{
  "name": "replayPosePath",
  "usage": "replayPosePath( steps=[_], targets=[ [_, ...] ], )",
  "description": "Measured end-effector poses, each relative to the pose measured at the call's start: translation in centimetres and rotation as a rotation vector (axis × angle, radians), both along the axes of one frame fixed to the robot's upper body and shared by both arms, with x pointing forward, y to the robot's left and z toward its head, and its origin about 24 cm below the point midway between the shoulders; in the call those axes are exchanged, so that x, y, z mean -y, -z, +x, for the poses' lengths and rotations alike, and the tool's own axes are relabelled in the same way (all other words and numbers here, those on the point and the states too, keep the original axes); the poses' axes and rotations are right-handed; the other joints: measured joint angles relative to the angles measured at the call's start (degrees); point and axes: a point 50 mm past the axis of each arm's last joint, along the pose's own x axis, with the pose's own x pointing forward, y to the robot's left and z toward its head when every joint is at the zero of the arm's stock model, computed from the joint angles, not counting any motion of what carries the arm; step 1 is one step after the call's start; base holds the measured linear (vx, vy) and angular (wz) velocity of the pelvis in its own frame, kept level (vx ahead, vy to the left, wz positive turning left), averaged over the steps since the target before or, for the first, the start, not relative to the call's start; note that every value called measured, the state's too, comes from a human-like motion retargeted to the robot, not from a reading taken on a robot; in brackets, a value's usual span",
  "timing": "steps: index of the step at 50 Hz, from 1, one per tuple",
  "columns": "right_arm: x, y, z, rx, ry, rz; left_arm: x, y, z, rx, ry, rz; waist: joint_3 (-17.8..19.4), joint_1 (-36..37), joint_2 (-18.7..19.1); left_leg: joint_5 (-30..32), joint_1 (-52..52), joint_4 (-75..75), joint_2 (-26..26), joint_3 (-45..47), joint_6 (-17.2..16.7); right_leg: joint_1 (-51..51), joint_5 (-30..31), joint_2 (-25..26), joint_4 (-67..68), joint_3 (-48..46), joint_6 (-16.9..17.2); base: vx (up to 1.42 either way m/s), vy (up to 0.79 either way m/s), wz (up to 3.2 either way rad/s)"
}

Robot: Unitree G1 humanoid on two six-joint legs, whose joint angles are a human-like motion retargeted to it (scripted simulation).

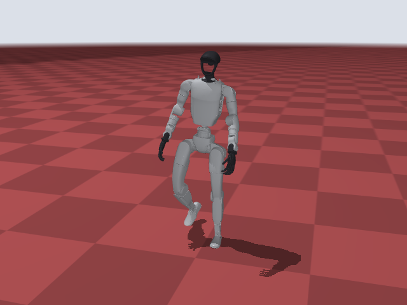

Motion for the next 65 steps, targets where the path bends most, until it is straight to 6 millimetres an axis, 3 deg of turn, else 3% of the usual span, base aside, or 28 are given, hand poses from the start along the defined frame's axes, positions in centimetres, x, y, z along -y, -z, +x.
replayPosePath(
  steps=[5, 9, 13, 17, 21, 25, 29, 33, 38, 43, 54, 60, 65],
  targets=[
    [-0.9, -3.1, 8.3, 0.265, 0.013, 0.038, 3.4, -7.8, 9.3, 0.334, 0.257, 0.067, 1.1, -3.8, 0.6, -2.8, 1.8, 1.4, -1.7, -2.4, -0.3, -3.9, -6.6, -0.6, -14.0, -5.6, -1.6, 0.33, 0.10, 0.58],
    [-3.7, -7.1, 14.8, 0.479, -0.039, 0.153, 8.4, -14.4, 13.2, 0.609, 0.442, -0.016, 2.9, -7.6, -0.9, -4.6, 4.5, 1.8, -5.6, -5.7, 0.0, -1.7, -1.4, -0.7, -36.9, -4.5, 0.2, 0.37, 0.02, 0.93],
    [-8.2, -11.9, 19.6, 0.646, -0.178, 0.288, 14.2, -20.3, 13.7, 0.834, 0.633, -0.153, 5.3, -10.4, -3.1, -6.9, 8.9, 1.9, -9.0, -9.2, 0.7, 0.5, 6.5, -2.3, -53.9, -2.0, 5.4, 0.44, -0.05, 0.83],
    [-13.2, -16.8, 21.8, 0.792, -0.393, 0.442, 19.6, -24.1, 11.1, 0.985, 0.878, -0.301, 5.1, -11.3, -2.8, -9.0, 11.8, 2.1, -8.9, -11.1, 1.1, -2.4, 3.1, -2.4, -54.9, -0.8, 10.6, 0.48, -0.10, 0.46],
    [-17.1, -21.3, 22.0, 0.918, -0.581, 0.580, 23.7, -26.5, 7.3, 1.082, 1.095, -0.461, 3.5, -11.7, -2.3, -10.2, 13.9, 2.8, -8.8, -12.9, 1.6, -1.3, 1.9, -2.7, -54.9, -1.6, 11.6, 0.50, -0.17, 0.46],
    [-20.1, -25.0, 21.1, 1.007, -0.749, 0.693, 26.4, -28.2, 3.6, 1.138, 1.265, -0.591, 1.6, -11.4, -2.9, -9.2, 15.4, 4.9, -10.2, -15.3, 3.0, 2.1, 4.1, -4.7, -54.9, -3.0, 11.6, 0.50, -0.20, 0.42],
    [-22.9, -27.5, 19.3, 1.037, -0.889, 0.816, 28.1, -29.1, 0.8, 1.156, 1.408, -0.641, 0.0, -9.9, -4.2, -4.7, 14.0, 11.9, -11.4, -16.9, 4.6, 5.5, 2.4, -6.0, -54.8, -2.8, 10.0, 0.47, -0.26, 0.16],
    [-25.6, -28.7, 17.1, 0.993, -1.001, 0.963, 29.4, -29.1, -1.1, 1.156, 1.541, -0.605, -2.0, -8.5, -7.0, 0.0, 6.7, 27.0, -13.8, -15.7, 7.1, 7.3, -0.5, -8.2, -53.5, -2.0, 8.9, 0.41, -0.27, 0.06],
    [-28.3, -29.4, 14.3, 0.885, -1.100, 1.142, 30.3, -29.3, -2.4, 1.194, 1.673, -0.494, -3.8, -6.8, -9.5, -1.7, -4.8, 41.9, -14.2, -9.9, 11.1, 7.3, -3.5, -9.5, -51.2, -0.8, 9.8, 0.34, -0.22, -0.07],
    [-29.8, -29.2, 12.2, 0.783, -1.126, 1.276, 30.7, -29.5, -3.0, 1.264, 1.745, -0.372, -3.2, -2.8, -10.8, -3.8, -8.5, 35.1, -14.7, -7.0, 12.6, 7.6, -5.9, -8.6, -49.3, 2.2, 11.3, 0.32, -0.14, -0.55],
    [-30.0, -28.3, 11.0, 0.658, -1.029, 1.409, 30.6, -30.5, -3.6, 1.375, 1.810, -0.252, 2.2, 4.5, -5.5, 6.4, -7.1, 1.6, -8.9, -6.8, 5.6, 14.7, -11.4, -0.3, -48.2, 5.9, 9.0, 0.33, -0.03, -0.54],
    [-30.1, -28.0, 11.1, 0.645, -0.948, 1.446, 30.7, -30.1, -3.8, 1.335, 1.825, -0.300, 3.5, 5.2, -4.7, 5.3, -7.6, -4.7, -7.0, -1.9, 1.9, 19.0, -14.2, 1.0, -47.7, 6.6, 8.0, 0.37, 0.05, -0.23],
    [-30.1, -27.8, 11.1, 0.638, -0.916, 1.453, 30.8, -29.5, -3.8, 1.277, 1.804, -0.351, 2.7, 6.0, -5.2, 4.0, -6.6, -4.7, -6.2, 2.2, 1.7, 21.7, -15.0, 1.0, -47.4, 7.8, 7.4, 0.40, 0.11, -0.27]
  ],
)
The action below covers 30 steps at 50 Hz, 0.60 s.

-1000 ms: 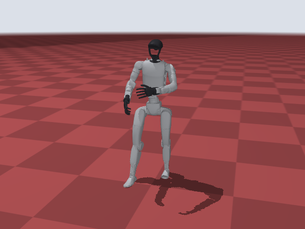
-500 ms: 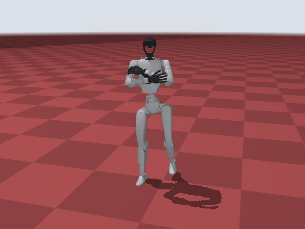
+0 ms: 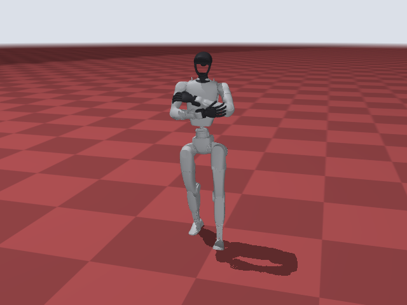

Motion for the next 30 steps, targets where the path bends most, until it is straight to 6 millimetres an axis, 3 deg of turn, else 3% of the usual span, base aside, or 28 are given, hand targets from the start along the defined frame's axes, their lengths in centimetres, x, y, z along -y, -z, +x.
replayPosePath(
  steps=[6, 10, 15, 20, 25, 30],
  targets=[
    [0.1, -0.9, 0.0, 0.096, -0.047, -0.010, 0.0, -0.1, 0.3, -0.004, 0.002, 0.042, -1.3, -0.1, 1.0, 3.4, 3.0, 0.1, 1.6, -0.2, 0.1, 1.0, 1.4, 1.4, 4.0, 1.4, -1.5, 0.43, 0.17, -0.18],
    [0.5, -1.7, -0.2, 0.219, -0.093, -0.018, -0.1, 0.2, -0.1, -0.001, 0.026, 0.077, -2.4, -0.8, 2.8, 2.5, 5.7, 1.1, 3.3, -1.1, 0.3, -1.4, 6.4, 3.2, 13.7, 2.4, -2.3, 0.44, 0.22, -0.04],
    [1.1, -2.5, -0.3, 0.386, -0.115, -0.048, -0.1, 0.9, -0.5, -0.057, 0.045, 0.092, -4.6, -1.5, 4.9, -1.3, 6.6, 3.3, 5.3, -2.5, 1.3, -14.0, 16.9, 4.6, 36.9, 1.0, -1.0, 0.37, 0.22, -0.02],
    [1.6, -2.8, 0.0, 0.433, -0.093, -0.067, 0.1, 1.3, -0.4, -0.161, 0.040, 0.078, -5.1, -2.9, 6.3, -4.5, 7.2, 5.6, 5.4, -3.7, 1.6, -23.9, 15.5, 0.6, 47.2, -6.3, -5.2, 0.32, 0.17, 0.15],
    [1.8, -2.4, 0.0, 0.404, -0.095, -0.061, 0.4, 1.5, -0.5, -0.239, 0.061, 0.065, -4.2, -5.8, 7.1, -6.9, 8.5, 7.0, 4.2, -5.9, 1.6, -26.5, 9.4, -0.5, 36.0, -9.8, -7.3, 0.30, 0.10, 0.46],
    [1.7, -1.3, 0.0, 0.297, -0.104, -0.056, 0.8, 1.6, -0.6, -0.270, 0.089, 0.067, -2.4, -9.2, 5.3, -9.0, 10.9, 7.5, 0.2, -8.9, 1.1, -23.6, 13.4, -2.1, 11.2, -9.7, -5.9, 0.31, 0.03, 0.69]
  ],
)
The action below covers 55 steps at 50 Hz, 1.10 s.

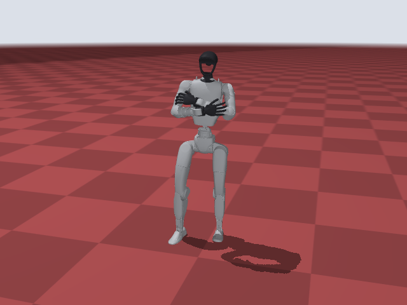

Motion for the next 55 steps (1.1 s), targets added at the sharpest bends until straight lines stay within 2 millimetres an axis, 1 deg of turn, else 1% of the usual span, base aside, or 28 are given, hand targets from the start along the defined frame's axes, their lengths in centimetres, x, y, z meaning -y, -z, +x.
replayPosePath(
  steps=[3, 5, 7, 8, 10, 12, 17, 21, 25, 27, 30, 31, 33, 35, 37, 40, 43, 47, 50, 52, 55],
  targets=[
    [-0.3, 0.8, -0.2, -0.090, -0.006, -0.009, 0.3, 0.1, -0.1, 0.004, 0.007, 0.013, 2.0, -1.9, -1.8, -1.5, 2.8, 0.1, -2.6, -2.1, 0.0, 2.6, 6.2, -1.6, -13.8, 1.1, 3.1, 0.35, -0.03, 0.71],
    [-0.7, 1.4, -0.6, -0.142, -0.029, -0.008, 0.4, 0.3, -0.2, 0.031, 0.015, 0.029, 3.1, -2.5, -2.5, -2.6, 4.6, 0.0, -3.2, -3.1, 0.2, 2.7, 8.1, -2.0, -18.6, 1.8, 6.2, 0.37, -0.07, 0.44],
    [-1.1, 2.0, -1.3, -0.196, -0.063, 0.001, 0.5, 0.7, -0.4, 0.069, 0.031, 0.049, 3.3, -2.6, -2.5, -3.5, 6.0, -0.1, -2.8, -3.7, 0.1, 1.0, 6.0, -1.6, -18.6, 2.0, 9.1, 0.37, -0.12, 0.26],
    [-1.3, 2.3, -1.6, -0.223, -0.081, 0.007, 0.5, 0.8, -0.5, 0.092, 0.039, 0.060, 3.2, -2.6, -2.4, -3.9, 6.5, -0.1, -2.2, -3.7, -0.1, 0.3, 4.8, -0.9, -18.6, 1.9, 9.9, 0.38, -0.19, 0.16],
    [-1.6, 2.9, -2.2, -0.282, -0.103, 0.020, 0.5, 1.2, -0.8, 0.122, 0.053, 0.077, 2.8, -2.2, -1.9, -4.8, 7.7, 0.1, -0.9, -3.8, -0.6, -0.1, 2.6, 0.7, -18.6, 1.6, 10.1, 0.39, -0.22, 0.15],
    [-1.8, 3.4, -2.4, -0.336, -0.110, 0.023, 0.6, 1.3, -0.9, 0.151, 0.059, 0.086, 2.3, -2.2, -1.9, -5.4, 8.5, 0.4, -0.8, -4.4, -0.5, 0.4, 2.2, 0.9, -18.6, 1.3, 10.1, 0.41, -0.16, 0.32],
    [-2.1, 4.1, -2.2, -0.425, -0.078, 0.008, 1.2, 0.8, -0.7, 0.204, 0.044, 0.086, 0.4, -3.1, -2.7, -5.1, 9.1, 2.5, -3.0, -7.7, 1.3, 2.9, 5.0, -2.0, -18.6, 0.5, 10.1, 0.43, -0.13, 0.55],
    [-2.4, 4.2, -2.0, -0.459, -0.047, 0.003, 1.7, 0.5, -0.5, 0.222, 0.018, 0.087, -1.1, -2.5, -3.8, -1.8, 8.3, 7.5, -4.3, -10.0, 2.6, 5.7, 3.6, -3.7, -18.6, 0.3, 9.5, 0.42, -0.22, 0.27],
    [-2.8, 4.1, -2.0, -0.468, -0.035, 0.006, 1.8, 0.7, -0.2, 0.237, -0.010, 0.104, -2.8, -1.5, -6.3, 3.1, 3.8, 18.7, -6.5, -10.3, 4.5, 8.3, 1.1, -5.7, -18.5, 1.1, 9.1, 0.39, -0.27, 0.03],
    [-2.9, 3.9, -2.0, -0.456, -0.033, 0.006, 1.8, 0.9, -0.1, 0.239, -0.022, 0.111, -3.7, -1.2, -7.8, 4.2, -0.2, 25.9, -7.6, -8.9, 5.8, 8.9, 0.1, -6.8, -17.9, 1.5, 9.3, 0.35, -0.24, 0.00],
    [-2.9, 3.5, -1.9, -0.419, -0.034, 0.006, 1.6, 1.1, 0.1, 0.232, -0.035, 0.112, -4.8, -0.7, -9.3, 3.3, -5.9, 34.1, -8.1, -5.6, 8.0, 9.0, -1.5, -7.8, -16.5, 2.3, 10.1, 0.32, -0.21, -0.10],
    [-2.8, 3.4, -1.9, -0.402, -0.036, 0.008, 1.5, 1.2, 0.1, 0.227, -0.038, 0.110, -4.9, -0.2, -9.4, 2.3, -7.3, 35.2, -7.5, -4.5, 8.3, 9.0, -2.0, -7.2, -16.0, 2.7, 10.1, 0.30, -0.23, -0.31],
    [-2.8, 3.1, -1.9, -0.369, -0.038, 0.012, 1.3, 1.3, 0.2, 0.213, -0.042, 0.106, -5.1, 0.7, -9.5, 0.5, -9.3, 35.5, -6.5, -2.8, 8.9, 9.1, -3.0, -6.1, -15.1, 3.6, 10.1, 0.30, -0.22, -0.44],
    [-2.7, 2.8, -1.8, -0.334, -0.037, 0.013, 1.1, 1.4, 0.2, 0.197, -0.046, 0.098, -4.9, 1.8, -9.4, -0.6, -10.5, 32.6, -6.1, -1.7, 9.0, 9.4, -4.1, -5.2, -14.3, 4.5, 10.1, 0.29, -0.14, -0.46],
    [-2.5, 2.6, -1.6, -0.299, -0.029, 0.009, 1.0, 1.2, 0.2, 0.178, -0.052, 0.082, -4.5, 2.7, -9.1, -0.1, -10.7, 26.8, -6.3, -1.0, 8.9, 9.9, -5.2, -4.9, -13.6, 5.2, 10.1, 0.29, -0.04, -0.41],
    [-2.1, 2.3, -1.2, -0.239, -0.010, -0.003, 1.0, 0.7, 0.4, 0.154, -0.063, 0.052, -3.0, 4.0, -8.0, 3.1, -10.2, 15.8, -6.3, 0.3, 8.4, 11.3, -7.0, -4.4, -12.8, 5.7, 9.9, 0.30, 0.03, -0.33],
    [-1.7, 1.9, -0.8, -0.181, 0.006, -0.005, 1.0, 0.3, 0.5, 0.141, -0.064, 0.033, -1.5, 5.1, -6.0, 7.3, -10.2, 6.9, -4.2, 2.1, 6.3, 13.4, -8.8, -2.0, -12.5, 5.9, 8.4, 0.31, 0.00, -0.30],
    [-1.1, 1.1, -0.6, -0.088, 0.010, 0.003, 1.1, 0.0, 0.3, 0.149, -0.040, 0.019, 0.1, 6.4, -4.0, 12.3, -11.0, -2.1, -2.4, 3.5, 2.6, 16.7, -11.2, 0.4, -12.7, 6.2, 7.1, 0.33, 0.01, -0.27],
    [-0.7, 0.5, -0.6, -0.019, 0.000, 0.012, 1.2, 0.0, 0.0, 0.158, -0.008, 0.019, 0.8, 7.6, -3.8, 12.6, -11.8, -6.1, -1.9, 4.2, 0.1, 19.3, -12.7, 1.0, -13.0, 6.8, 6.8, 0.37, 0.04, -0.30],
    [-0.5, 0.2, -0.6, 0.016, -0.005, 0.016, 1.2, 0.0, -0.2, 0.166, 0.010, 0.023, 1.0, 8.4, -4.1, 11.5, -12.2, -7.4, -1.8, 5.1, -0.6, 20.6, -13.6, 0.9, -13.0, 7.2, 6.9, 0.39, 0.05, -0.32],
    [-0.3, 0.1, -0.6, 0.033, -0.009, 0.018, 1.3, 0.2, -0.4, 0.160, 0.025, 0.033, 1.0, 9.5, -4.9, 10.0, -12.0, -7.5, -1.6, 6.9, -0.7, 22.4, -14.6, 0.6, -12.6, 8.0, 6.7, 0.42, 0.08, -0.34]
  ],
)
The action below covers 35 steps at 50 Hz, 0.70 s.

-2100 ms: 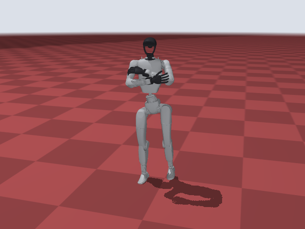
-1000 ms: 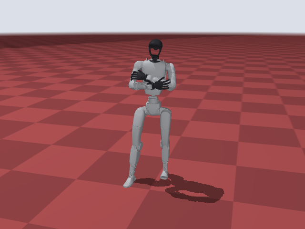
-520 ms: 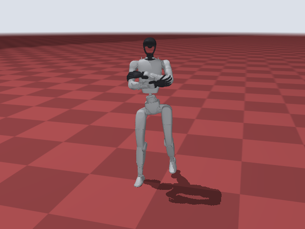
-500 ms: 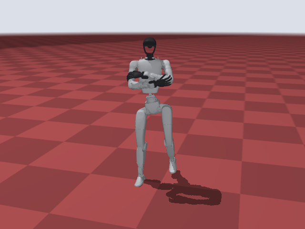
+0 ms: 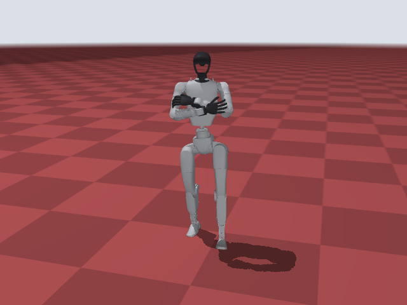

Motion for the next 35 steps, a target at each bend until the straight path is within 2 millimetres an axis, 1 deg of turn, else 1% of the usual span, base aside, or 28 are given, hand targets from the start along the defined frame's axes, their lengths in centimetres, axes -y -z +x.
replayPosePath(
  steps=[5, 6, 8, 10, 12, 15, 17, 20, 22, 25, 27, 29, 30, 32, 33, 35],
  targets=[
    [0.1, 0.2, 0.0, -0.036, -0.006, 0.005, 0.1, 0.3, 0.0, -0.027, 0.010, 0.026, -0.5, 1.2, -0.3, 2.3, 2.7, 0.2, 1.2, 1.0, 0.4, 1.7, -0.4, 0.8, 2.8, 1.3, -2.2, 0.46, 0.12, -0.29],
    [0.1, 0.1, 0.1, -0.047, -0.011, 0.009, 0.1, 0.1, 0.1, -0.029, 0.013, 0.029, -0.3, 0.8, 0.0, 2.9, 3.3, 0.1, 1.5, 0.6, 0.4, 1.5, -0.2, 1.2, 4.4, 1.4, -2.7, 0.48, 0.16, -0.07],
    [0.1, 0.2, 0.2, -0.084, -0.019, 0.021, 0.1, 0.0, 0.2, -0.045, 0.021, 0.035, -0.4, 0.2, 0.6, 3.1, 4.8, 0.3, 2.3, -0.2, 0.4, 1.1, 1.2, 2.0, 8.1, 1.7, -3.6, 0.48, 0.18, 0.01],
    [0.1, 0.5, 0.1, -0.129, -0.024, 0.037, 0.1, 0.3, 0.0, -0.071, 0.032, 0.038, -0.7, -0.3, 1.5, 2.0, 6.5, 0.9, 3.3, -1.0, 0.5, -0.1, 4.1, 3.0, 13.7, 2.0, -4.3, 0.48, 0.19, 0.01],
    [0.2, 0.9, -0.1, -0.169, -0.027, 0.050, 0.2, 0.7, -0.2, -0.096, 0.041, 0.038, -1.5, -0.9, 2.5, 0.4, 7.6, 1.8, 4.6, -1.8, 0.7, -3.7, 8.7, 4.2, 22.5, 2.2, -4.3, 0.45, 0.20, 0.01],
    [0.3, 1.5, -0.2, -0.219, -0.017, 0.061, 0.4, 1.2, -0.3, -0.131, 0.037, 0.033, -3.0, -1.7, 3.4, -2.0, 8.2, 2.9, 6.0, -2.6, 1.2, -12.3, 15.7, 5.1, 37.7, 1.3, -3.4, 0.41, 0.18, 0.02],
    [0.4, 1.7, -0.1, -0.249, -0.004, 0.065, 0.4, 1.3, -0.3, -0.151, 0.027, 0.028, -3.4, -2.3, 3.7, -3.4, 8.5, 3.7, 6.5, -3.1, 1.3, -17.4, 17.7, 4.3, 45.0, -0.9, -3.7, 0.38, 0.14, 0.09],
    [0.5, 1.8, 0.0, -0.283, 0.007, 0.072, 0.5, 1.4, -0.2, -0.163, 0.016, 0.022, -3.4, -3.4, 4.1, -5.4, 9.3, 4.8, 6.8, -3.8, 1.2, -22.9, 16.2, 1.8, 49.7, -5.4, -5.9, 0.36, 0.11, 0.20],
    [0.6, 1.9, -0.1, -0.294, 0.006, 0.078, 0.5, 1.4, -0.2, -0.163, 0.018, 0.019, -3.1, -4.3, 4.2, -6.6, 9.8, 5.3, 6.7, -4.4, 1.1, -24.9, 13.9, 0.6, 47.4, -8.1, -7.1, 0.34, 0.08, 0.31],
    [0.6, 2.1, -0.3, -0.309, 0.000, 0.084, 0.5, 1.5, -0.4, -0.172, 0.030, 0.015, -2.7, -5.7, 4.1, -8.1, 10.6, 5.8, 6.1, -5.5, 0.9, -26.0, 11.8, 0.2, 37.3, -10.6, -8.0, 0.33, 0.04, 0.43],
    [0.6, 2.1, -0.3, -0.314, -0.007, 0.081, 0.5, 1.3, -0.3, -0.174, 0.038, 0.011, -1.9, -7.2, 3.5, -9.0, 11.0, 6.1, 4.9, -6.6, 0.7, -25.5, 12.4, -0.3, 26.8, -11.6, -8.0, 0.33, 0.01, 0.62],
    [0.5, 2.2, -0.3, -0.331, -0.005, 0.073, 0.6, 1.2, -0.3, -0.191, 0.042, 0.006, -0.8, -8.6, 2.7, -9.8, 11.9, 6.3, 3.1, -7.8, 0.4, -24.1, 15.1, -1.0, 14.6, -11.8, -7.5, 0.35, -0.03, 0.73],
    [0.5, 2.3, -0.2, -0.341, -0.002, 0.067, 0.6, 1.1, -0.2, -0.203, 0.041, 0.003, -0.1, -9.4, 2.2, -10.2, 12.5, 6.4, 2.1, -8.5, 0.3, -23.1, 16.9, -1.5, 8.3, -11.6, -7.0, 0.38, -0.05, 0.81],
    [0.3, 2.4, -0.1, -0.349, 0.006, 0.049, 0.7, 1.1, -0.1, -0.218, 0.030, -0.002, 1.8, -10.8, 1.4, -11.3, 14.5, 6.4, 0.7, -10.0, 0.3, -21.5, 20.1, -2.3, -1.6, -10.5, -4.5, 0.41, -0.07, 0.73],
    [0.1, 2.4, -0.1, -0.342, 0.005, 0.042, 0.7, 1.2, -0.1, -0.216, 0.025, -0.003, 2.7, -11.2, 1.3, -11.9, 15.6, 6.3, 0.5, -10.5, 0.2, -21.3, 20.8, -2.3, -4.9, -9.8, -2.9, 0.43, -0.09, 0.54],
    [-0.1, 2.3, -0.2, -0.319, -0.009, 0.033, 0.7, 1.3, -0.1, -0.201, 0.022, -0.005, 3.8, -11.8, 1.7, -12.8, 17.2, 6.1, 0.8, -11.3, 0.2, -23.1, 18.6, -2.3, -6.1, -8.0, 0.2, 0.44, -0.11, 0.38]
  ],
)
